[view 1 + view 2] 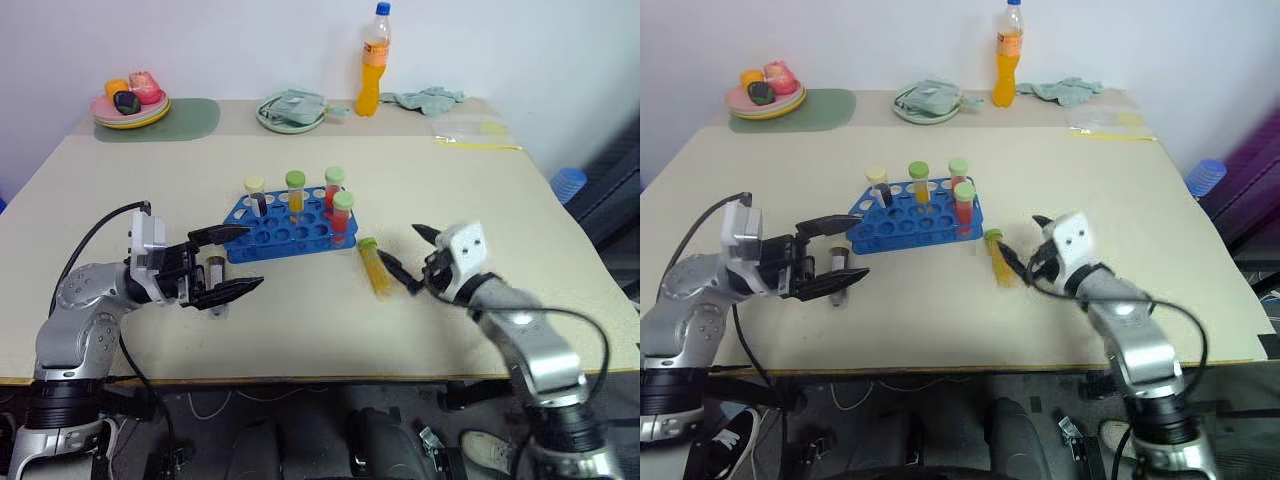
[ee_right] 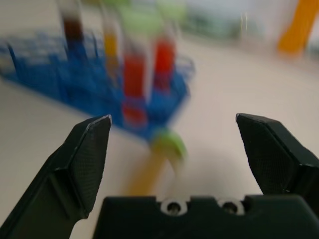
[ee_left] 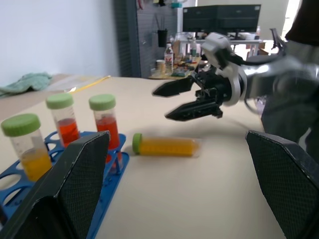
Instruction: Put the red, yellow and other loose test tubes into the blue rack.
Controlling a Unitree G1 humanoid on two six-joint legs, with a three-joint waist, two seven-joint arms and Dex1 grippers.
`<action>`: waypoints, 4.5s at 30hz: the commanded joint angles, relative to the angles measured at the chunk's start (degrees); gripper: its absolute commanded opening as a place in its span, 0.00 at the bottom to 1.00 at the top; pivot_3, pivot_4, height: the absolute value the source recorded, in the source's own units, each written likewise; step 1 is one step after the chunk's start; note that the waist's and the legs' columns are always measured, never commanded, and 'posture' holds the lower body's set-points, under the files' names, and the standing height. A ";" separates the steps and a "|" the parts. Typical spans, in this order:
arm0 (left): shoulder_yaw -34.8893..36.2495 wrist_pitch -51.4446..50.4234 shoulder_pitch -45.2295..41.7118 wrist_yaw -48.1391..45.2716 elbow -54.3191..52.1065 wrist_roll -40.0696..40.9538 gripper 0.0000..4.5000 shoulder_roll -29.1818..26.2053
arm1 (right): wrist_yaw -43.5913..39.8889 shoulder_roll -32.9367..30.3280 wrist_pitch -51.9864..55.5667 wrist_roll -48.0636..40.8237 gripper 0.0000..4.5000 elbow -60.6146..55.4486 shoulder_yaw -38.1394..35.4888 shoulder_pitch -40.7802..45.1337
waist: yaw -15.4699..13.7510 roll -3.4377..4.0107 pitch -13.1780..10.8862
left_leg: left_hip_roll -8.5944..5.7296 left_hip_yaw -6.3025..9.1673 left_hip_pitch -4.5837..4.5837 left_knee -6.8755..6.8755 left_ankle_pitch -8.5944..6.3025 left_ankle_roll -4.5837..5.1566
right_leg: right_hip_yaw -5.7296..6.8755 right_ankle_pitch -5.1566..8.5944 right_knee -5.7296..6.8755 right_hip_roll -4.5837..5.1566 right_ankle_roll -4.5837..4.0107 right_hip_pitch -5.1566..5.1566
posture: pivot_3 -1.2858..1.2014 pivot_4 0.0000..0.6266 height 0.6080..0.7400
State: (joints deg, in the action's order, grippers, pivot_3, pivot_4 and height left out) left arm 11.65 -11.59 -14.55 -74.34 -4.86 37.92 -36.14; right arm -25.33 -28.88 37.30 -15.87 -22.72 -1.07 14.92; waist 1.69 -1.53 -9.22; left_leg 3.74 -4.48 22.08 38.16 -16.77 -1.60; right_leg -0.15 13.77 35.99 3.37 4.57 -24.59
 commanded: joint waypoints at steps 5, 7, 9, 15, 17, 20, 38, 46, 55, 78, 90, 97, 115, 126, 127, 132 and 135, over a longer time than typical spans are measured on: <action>-2.02 3.03 -3.12 -0.82 2.84 -1.39 1.00 1.94 | 4.28 -0.80 52.23 -10.25 0.98 -1.18 -5.14 23.88 | -0.65 -0.05 0.03 | 0.04 0.13 0.09 -0.04 -0.03 0.04 | 0.01 0.03 -0.02 -0.11 -0.09 -0.04 | 0.52 0.24 1.00; -2.47 3.07 -3.30 -0.38 2.46 -1.53 1.00 2.47 | 6.24 -0.63 55.11 -14.00 0.98 2.97 -4.74 26.71 | -0.97 -0.08 0.05 | 0.03 0.11 0.24 -0.06 -0.04 0.07 | 0.01 0.03 -0.03 -0.07 -0.09 -0.15 | 0.52 0.24 1.00; -2.63 2.76 -3.18 0.17 1.70 -1.52 1.00 2.88 | 8.35 -1.88 55.20 -18.24 0.98 6.28 -2.83 28.31 | -1.14 -0.11 0.06 | -0.01 0.12 0.31 -0.05 -0.07 0.11 | 0.07 0.03 -0.11 -0.02 -0.09 -0.14 | 0.52 0.24 1.00; -2.81 2.29 -1.32 1.63 -0.90 -1.19 1.00 3.30 | 17.41 -4.91 55.20 -29.29 0.98 13.58 2.49 34.91 | -0.59 -0.09 0.06 | -0.12 0.00 0.36 -0.05 -0.09 0.17 | 0.05 0.00 -0.35 0.15 -0.04 -0.10 | 0.52 0.24 1.00; -3.17 2.19 -0.16 2.77 -2.54 -1.23 1.00 3.75 | 22.18 -4.75 55.20 -33.59 0.98 17.21 3.00 37.08 | -0.61 -0.10 0.06 | -0.09 0.04 0.35 -0.05 -0.09 0.17 | 0.07 0.00 -0.35 0.11 -0.03 -0.10 | 0.52 0.24 1.00; -3.43 2.42 1.30 3.92 -4.01 -1.40 1.00 4.39 | 29.70 -3.71 55.20 -41.02 0.98 22.14 3.90 39.68 | -0.64 -0.10 0.06 | -0.06 0.05 0.35 -0.06 -0.09 0.17 | 0.07 -0.01 -0.34 0.07 -0.02 -0.10 | 0.52 0.24 1.00; -4.04 2.36 4.64 7.55 -7.58 -0.96 1.00 5.07 | 60.04 -0.48 55.20 -65.92 0.98 32.87 6.36 42.01 | -0.64 -0.10 0.06 | -0.03 0.06 0.41 -0.06 -0.11 0.21 | 0.07 -0.01 -0.47 0.05 -0.02 -0.09 | 0.52 0.24 1.00; -4.63 1.58 4.74 7.90 -7.81 -0.61 1.00 5.22 | 63.32 -1.95 55.20 -72.41 0.98 38.30 9.74 42.02 | -0.59 -0.09 0.06 | -0.02 0.07 0.42 -0.06 -0.12 0.22 | 0.07 -0.01 -0.51 0.04 -0.02 -0.08 | 0.52 0.24 1.00; -4.44 3.00 5.44 8.11 -7.73 -1.14 1.00 5.59 | 66.01 -0.71 55.20 -69.93 0.98 41.21 8.84 42.41 | -0.58 -0.09 0.06 | 0.01 0.07 0.43 -0.07 -0.13 0.23 | 0.08 -0.01 -0.55 0.02 -0.03 -0.08 | 0.52 0.24 1.00; -4.66 3.10 6.36 9.06 -8.38 -1.83 1.00 6.10 | 63.34 3.18 55.20 -58.41 0.18 37.54 5.52 38.64 | -0.50 -0.09 0.07 | 0.03 0.07 0.45 -0.09 -0.16 0.28 | 0.08 -0.01 -0.64 0.01 -0.03 -0.08 | 0.52 0.24 1.00; -1.82 2.02 6.53 9.12 -8.94 0.27 1.00 4.10 | 47.83 -1.75 45.34 -55.96 0.18 -3.33 -8.79 12.41 | -0.95 -0.10 0.09 | -0.04 0.15 0.69 -0.19 -0.29 0.50 | 0.21 -0.01 -0.93 0.17 -0.01 -0.08 | 0.52 0.24 1.00; -0.60 4.35 2.57 6.57 -1.76 -0.30 1.00 3.50 | 28.14 4.35 10.18 -33.24 0.18 -13.74 -3.37 1.48 | -0.34 -0.05 0.07 | 0.08 0.16 0.30 -0.16 -0.30 0.53 | 0.11 -0.03 -0.83 -0.15 0.00 0.06 | 0.52 0.24 1.00; 0.79 4.85 0.99 3.46 2.49 -0.42 1.00 1.72 | 2.52 28.33 -45.14 1.35 0.18 25.02 14.63 12.52 | -0.61 -0.03 0.06 | 0.08 0.12 0.32 -0.12 -0.27 0.47 | 0.11 -0.04 -0.71 -0.16 -0.02 0.03 | 0.52 0.24 1.00; 1.01 4.56 2.17 3.90 1.23 -0.65 1.00 1.77 | 5.27 33.72 -60.22 11.67 0.18 46.77 14.69 17.60 | -0.48 -0.02 0.05 | 0.07 0.09 0.28 -0.11 -0.21 0.36 | 0.11 -0.04 -0.59 -0.12 -0.03 0.03 | 0.52 0.24 1.00; 0.87 4.52 2.15 4.04 0.94 -0.72 1.00 1.83 | 5.85 33.67 -61.66 12.62 0.18 48.31 14.63 18.11 | -0.49 -0.02 0.05 | 0.07 0.09 0.28 -0.11 -0.21 0.35 | 0.10 -0.04 -0.59 -0.12 -0.03 0.03 | 0.52 0.24 1.00; 0.52 2.91 1.79 5.40 -1.11 -0.28 1.00 1.77 | 9.74 34.06 -63.43 14.20 0.18 54.75 12.14 20.18 | -0.50 -0.02 0.05 | 0.06 0.07 0.28 -0.11 -0.19 0.32 | 0.10 -0.05 -0.59 -0.08 -0.03 0.03 | 0.52 0.24 1.00; 0.64 2.27 1.86 5.80 -1.88 -0.17 1.00 1.71 | 9.82 33.97 -64.71 15.14 0.18 56.52 12.03 20.40 | -0.48 -0.02 0.05 | 0.06 0.08 0.28 -0.11 -0.19 0.32 | 0.10 -0.05 -0.58 -0.08 -0.03 0.03 | 0.52 0.24 1.00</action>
State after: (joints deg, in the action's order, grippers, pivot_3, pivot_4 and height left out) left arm 11.99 -9.15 -12.13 -68.71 -4.85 36.85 -33.92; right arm -15.88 4.44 -25.33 -1.22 34.29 11.34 33.79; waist 1.22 -1.55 -9.17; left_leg 3.80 -4.40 22.36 38.04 -16.96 -1.28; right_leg -0.05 13.72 35.42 3.28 4.54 -24.55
